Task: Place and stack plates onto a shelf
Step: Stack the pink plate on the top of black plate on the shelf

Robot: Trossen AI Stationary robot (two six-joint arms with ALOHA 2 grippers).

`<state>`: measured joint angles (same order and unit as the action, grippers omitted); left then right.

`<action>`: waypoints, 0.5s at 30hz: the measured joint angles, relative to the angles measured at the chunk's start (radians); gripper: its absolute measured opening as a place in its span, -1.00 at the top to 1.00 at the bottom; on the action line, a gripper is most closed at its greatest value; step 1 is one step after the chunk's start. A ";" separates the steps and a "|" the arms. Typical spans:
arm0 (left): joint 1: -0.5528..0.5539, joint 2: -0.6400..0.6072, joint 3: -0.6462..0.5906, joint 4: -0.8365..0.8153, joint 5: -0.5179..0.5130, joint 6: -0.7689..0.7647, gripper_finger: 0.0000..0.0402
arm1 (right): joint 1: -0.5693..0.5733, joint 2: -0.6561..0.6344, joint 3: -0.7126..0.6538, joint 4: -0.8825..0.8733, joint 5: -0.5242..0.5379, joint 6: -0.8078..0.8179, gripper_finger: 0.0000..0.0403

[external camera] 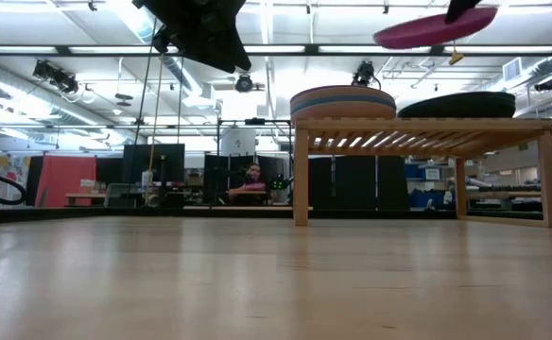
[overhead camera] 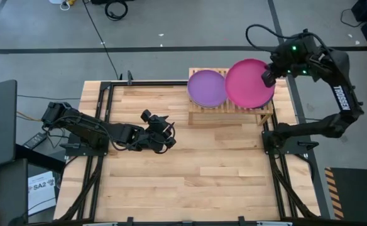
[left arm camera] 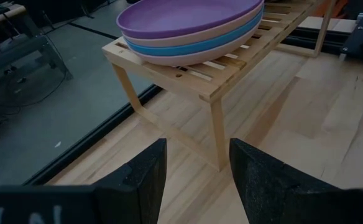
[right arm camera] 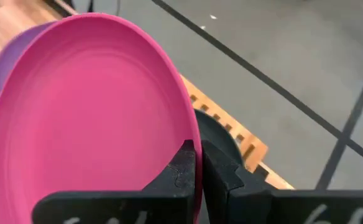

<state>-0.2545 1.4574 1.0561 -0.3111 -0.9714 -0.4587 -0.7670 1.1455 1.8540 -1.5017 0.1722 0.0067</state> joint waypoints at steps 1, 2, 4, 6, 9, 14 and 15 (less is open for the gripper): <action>0.000 0.000 0.000 0.000 0.000 0.000 0.10 | -0.015 0.004 -0.009 0.001 0.000 -0.004 0.92; 0.000 0.000 0.000 0.000 0.000 0.000 0.10 | -0.030 0.008 -0.022 -0.001 0.000 -0.007 0.92; 0.000 0.000 0.000 0.000 0.000 0.000 0.10 | -0.063 0.013 -0.060 0.000 -0.001 -0.019 0.92; 0.000 0.000 0.000 0.000 0.000 0.000 0.10 | -0.100 0.015 -0.101 -0.001 -0.008 -0.052 0.92; 0.000 0.000 0.000 0.000 0.000 0.000 0.10 | -0.149 0.015 -0.148 -0.002 -0.013 -0.087 0.92; 0.000 0.000 0.000 -0.001 0.000 0.001 0.10 | -0.170 0.005 -0.156 0.020 -0.031 -0.095 0.92; 0.000 0.000 0.000 0.000 0.000 0.001 0.10 | -0.170 0.005 -0.156 0.027 -0.037 -0.084 0.91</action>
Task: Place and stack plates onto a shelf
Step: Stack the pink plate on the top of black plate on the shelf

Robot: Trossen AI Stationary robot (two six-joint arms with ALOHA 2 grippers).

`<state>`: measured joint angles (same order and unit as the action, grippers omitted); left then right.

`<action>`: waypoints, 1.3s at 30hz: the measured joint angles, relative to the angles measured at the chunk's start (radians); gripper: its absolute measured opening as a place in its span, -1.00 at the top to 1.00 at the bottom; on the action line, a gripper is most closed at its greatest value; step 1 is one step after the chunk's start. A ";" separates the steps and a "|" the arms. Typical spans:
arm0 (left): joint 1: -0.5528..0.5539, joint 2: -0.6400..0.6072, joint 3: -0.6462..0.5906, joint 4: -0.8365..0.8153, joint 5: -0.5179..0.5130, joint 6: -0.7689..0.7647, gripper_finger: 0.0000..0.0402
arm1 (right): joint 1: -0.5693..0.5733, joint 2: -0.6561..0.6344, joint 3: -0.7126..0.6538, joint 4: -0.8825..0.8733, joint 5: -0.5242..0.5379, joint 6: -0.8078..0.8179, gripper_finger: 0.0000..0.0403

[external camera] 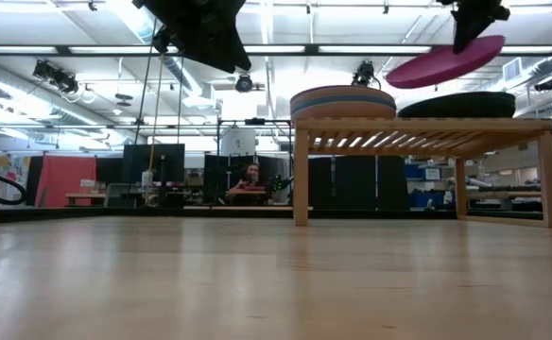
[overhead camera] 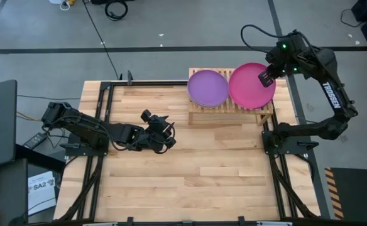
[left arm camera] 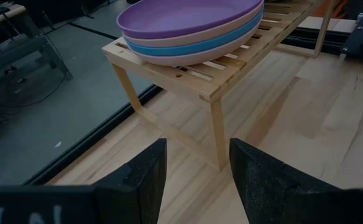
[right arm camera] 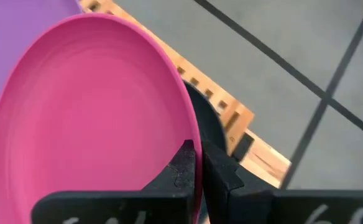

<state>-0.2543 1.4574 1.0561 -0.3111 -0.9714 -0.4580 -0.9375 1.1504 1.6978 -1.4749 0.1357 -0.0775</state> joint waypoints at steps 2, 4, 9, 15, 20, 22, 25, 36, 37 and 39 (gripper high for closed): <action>0.000 0.000 0.000 0.000 0.000 0.000 0.10 | 0.001 0.002 0.000 0.009 0.000 0.021 0.91; 0.000 0.000 0.000 0.000 0.000 0.000 0.10 | 0.003 0.008 0.000 0.005 0.023 0.033 0.91; 0.000 0.000 0.000 0.000 0.000 0.000 0.10 | 0.034 0.023 0.000 -0.004 0.085 0.071 0.92; 0.000 0.000 0.000 0.000 0.000 0.000 0.10 | 0.081 0.063 0.000 -0.062 0.219 0.104 0.92; 0.000 0.000 0.000 0.000 0.000 0.000 0.10 | 0.115 0.093 -0.008 -0.095 0.311 0.151 0.91; 0.000 0.000 0.000 0.000 0.000 0.000 0.10 | 0.119 0.094 -0.008 -0.090 0.319 0.163 0.90; 0.000 0.000 0.000 0.000 0.000 0.000 0.10 | 0.119 0.093 -0.008 -0.095 0.319 0.162 0.90; 0.000 0.000 0.000 0.000 0.000 0.000 0.10 | 0.119 0.092 -0.008 -0.096 0.316 0.157 0.83; 0.000 0.000 0.000 0.000 0.000 0.000 0.10 | 0.119 0.092 -0.008 -0.096 0.316 0.157 0.82; 0.000 0.000 0.000 0.000 0.000 0.000 0.10 | 0.119 0.092 -0.008 -0.096 0.316 0.154 0.80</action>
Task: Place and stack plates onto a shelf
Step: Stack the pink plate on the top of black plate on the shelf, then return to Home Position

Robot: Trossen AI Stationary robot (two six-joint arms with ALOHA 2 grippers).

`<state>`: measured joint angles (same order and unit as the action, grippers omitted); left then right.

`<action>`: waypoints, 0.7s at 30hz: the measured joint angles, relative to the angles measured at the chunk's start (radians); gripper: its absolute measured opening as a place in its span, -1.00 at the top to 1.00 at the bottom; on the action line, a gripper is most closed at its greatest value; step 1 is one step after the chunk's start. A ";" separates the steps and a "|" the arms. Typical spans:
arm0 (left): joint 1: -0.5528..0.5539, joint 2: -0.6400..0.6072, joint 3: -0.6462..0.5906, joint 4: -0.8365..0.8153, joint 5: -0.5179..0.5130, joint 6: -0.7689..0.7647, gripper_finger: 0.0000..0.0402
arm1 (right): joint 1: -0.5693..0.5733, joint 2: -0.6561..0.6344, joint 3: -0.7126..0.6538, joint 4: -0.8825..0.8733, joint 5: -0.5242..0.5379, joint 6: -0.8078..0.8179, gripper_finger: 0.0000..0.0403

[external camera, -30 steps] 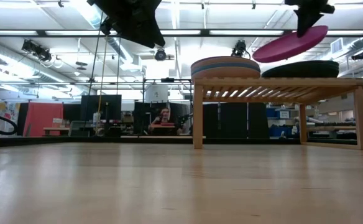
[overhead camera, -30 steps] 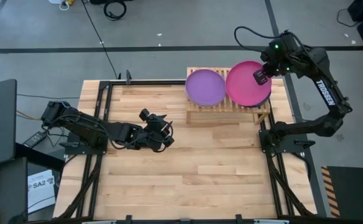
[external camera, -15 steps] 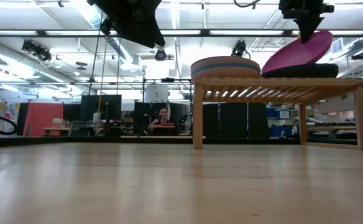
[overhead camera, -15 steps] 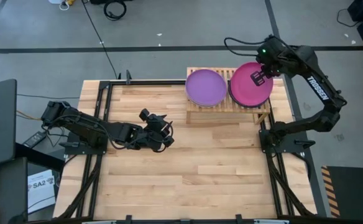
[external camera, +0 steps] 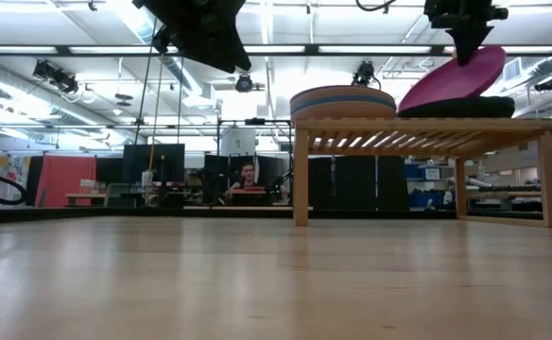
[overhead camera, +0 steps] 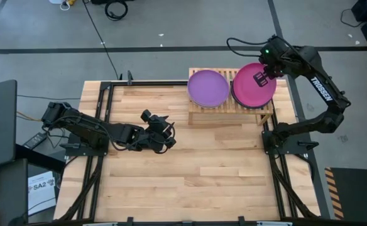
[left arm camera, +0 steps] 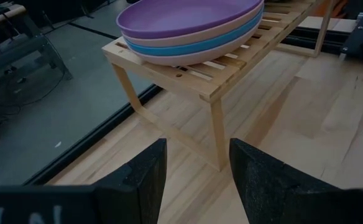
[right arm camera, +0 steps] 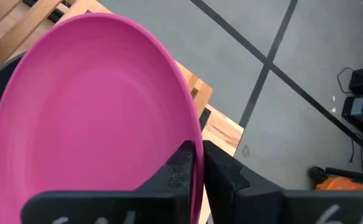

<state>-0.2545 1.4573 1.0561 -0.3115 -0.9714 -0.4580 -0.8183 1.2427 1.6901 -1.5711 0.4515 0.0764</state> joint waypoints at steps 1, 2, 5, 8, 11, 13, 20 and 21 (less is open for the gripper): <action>0.000 0.000 0.000 0.000 0.000 0.000 0.10 | 0.000 0.000 0.000 0.000 0.000 0.000 0.78; 0.000 0.000 0.000 0.000 0.000 0.000 0.10 | 0.000 0.000 0.000 0.000 0.000 -0.001 0.76; 0.000 0.000 0.000 0.000 0.000 0.000 0.10 | 0.000 0.000 0.000 0.000 0.000 -0.001 0.69; 0.000 0.000 0.000 0.000 0.000 0.000 0.10 | 0.000 0.000 0.000 0.000 0.000 0.000 0.59; 0.000 0.000 0.000 0.000 0.000 0.000 0.10 | 0.000 0.000 0.000 0.000 0.000 0.000 0.48; 0.000 0.000 0.000 0.000 0.000 0.000 0.10 | 0.000 0.000 0.000 0.000 0.000 0.000 0.41; 0.000 0.000 0.000 0.000 0.000 0.000 0.10 | 0.000 0.000 0.000 0.000 0.000 0.000 0.19; 0.000 0.000 0.000 0.000 0.000 0.000 0.10 | 0.000 0.000 0.000 0.000 0.000 0.000 0.17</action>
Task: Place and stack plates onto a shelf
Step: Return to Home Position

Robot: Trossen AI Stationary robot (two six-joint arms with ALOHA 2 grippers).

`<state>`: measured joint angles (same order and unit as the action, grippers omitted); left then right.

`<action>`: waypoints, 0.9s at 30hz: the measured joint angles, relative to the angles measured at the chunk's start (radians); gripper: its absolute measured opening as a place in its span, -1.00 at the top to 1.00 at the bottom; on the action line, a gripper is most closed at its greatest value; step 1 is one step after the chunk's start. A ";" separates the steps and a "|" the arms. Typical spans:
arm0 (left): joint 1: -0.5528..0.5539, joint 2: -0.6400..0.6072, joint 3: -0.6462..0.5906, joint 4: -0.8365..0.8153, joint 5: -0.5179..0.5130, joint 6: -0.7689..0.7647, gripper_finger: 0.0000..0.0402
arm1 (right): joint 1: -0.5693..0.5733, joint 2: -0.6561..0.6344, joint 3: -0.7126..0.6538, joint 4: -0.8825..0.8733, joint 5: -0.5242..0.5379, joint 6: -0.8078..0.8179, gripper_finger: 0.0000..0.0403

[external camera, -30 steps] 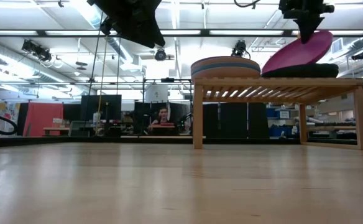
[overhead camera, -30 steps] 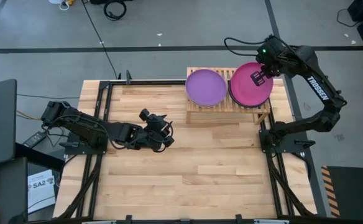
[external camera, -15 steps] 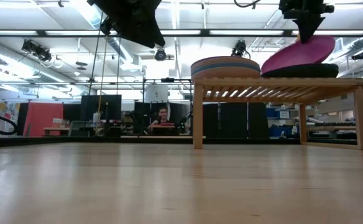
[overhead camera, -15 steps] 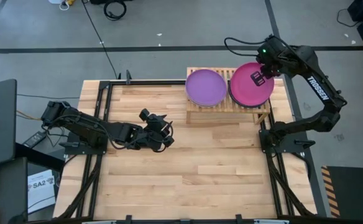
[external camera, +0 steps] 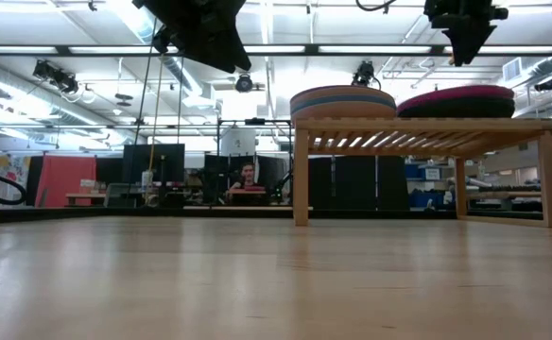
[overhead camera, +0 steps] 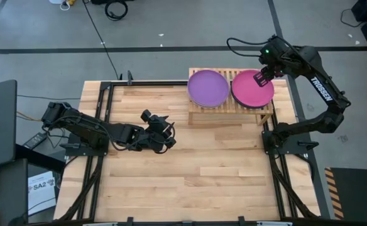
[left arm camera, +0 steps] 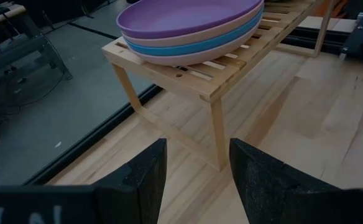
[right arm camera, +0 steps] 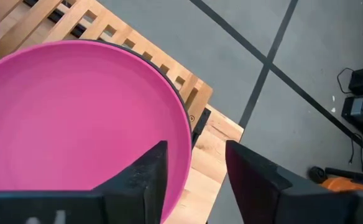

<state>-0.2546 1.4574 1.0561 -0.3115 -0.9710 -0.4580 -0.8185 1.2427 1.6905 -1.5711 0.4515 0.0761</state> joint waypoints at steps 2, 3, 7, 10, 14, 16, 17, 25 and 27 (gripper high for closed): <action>0.000 0.000 0.000 0.000 0.000 0.000 0.10 | 0.000 0.000 0.000 0.000 0.000 0.000 0.14; 0.000 0.000 0.000 0.000 0.000 0.000 0.10 | 0.000 0.000 0.000 0.000 0.000 0.000 0.14; 0.000 0.000 0.000 0.000 0.000 0.000 0.10 | 0.000 0.000 0.000 0.000 -0.005 0.000 0.13; 0.000 0.000 0.000 0.000 0.000 0.000 0.10 | 0.000 0.000 0.000 0.001 -0.072 0.025 0.14; 0.000 0.000 0.000 0.000 0.000 0.000 0.10 | 0.000 0.000 0.000 0.023 -0.262 0.077 0.15; 0.000 0.000 0.000 0.000 0.000 0.000 0.10 | 0.008 0.000 0.000 0.046 -0.375 0.110 0.15; 0.000 0.000 0.000 0.000 0.000 0.000 0.10 | 0.016 0.000 0.000 0.062 -0.422 0.128 0.15; 0.000 0.000 0.000 0.001 0.000 0.000 0.10 | 0.198 0.009 0.000 0.271 -0.576 0.191 0.15; 0.000 0.000 0.000 0.004 0.000 0.000 0.10 | 0.263 0.019 0.000 0.324 -0.576 0.211 0.15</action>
<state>-0.2543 1.4574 1.0561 -0.3076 -0.9714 -0.4576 -0.5554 1.2622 1.6905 -1.2471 -0.1249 0.2867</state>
